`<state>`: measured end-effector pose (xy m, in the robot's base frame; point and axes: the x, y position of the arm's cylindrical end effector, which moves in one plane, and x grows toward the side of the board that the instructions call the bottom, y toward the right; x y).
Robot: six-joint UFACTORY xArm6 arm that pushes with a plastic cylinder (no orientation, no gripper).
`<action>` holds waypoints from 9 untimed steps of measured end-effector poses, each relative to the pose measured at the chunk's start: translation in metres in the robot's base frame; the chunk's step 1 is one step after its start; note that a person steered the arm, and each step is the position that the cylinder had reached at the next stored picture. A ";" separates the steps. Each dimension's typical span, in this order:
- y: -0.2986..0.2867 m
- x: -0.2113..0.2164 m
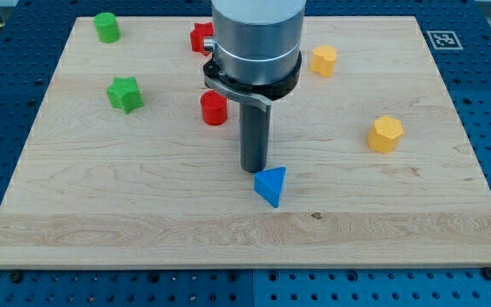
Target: Move the blue cube to the right of the red circle
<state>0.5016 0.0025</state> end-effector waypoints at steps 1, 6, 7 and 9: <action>0.000 -0.010; -0.006 -0.061; -0.005 -0.061; 0.001 -0.067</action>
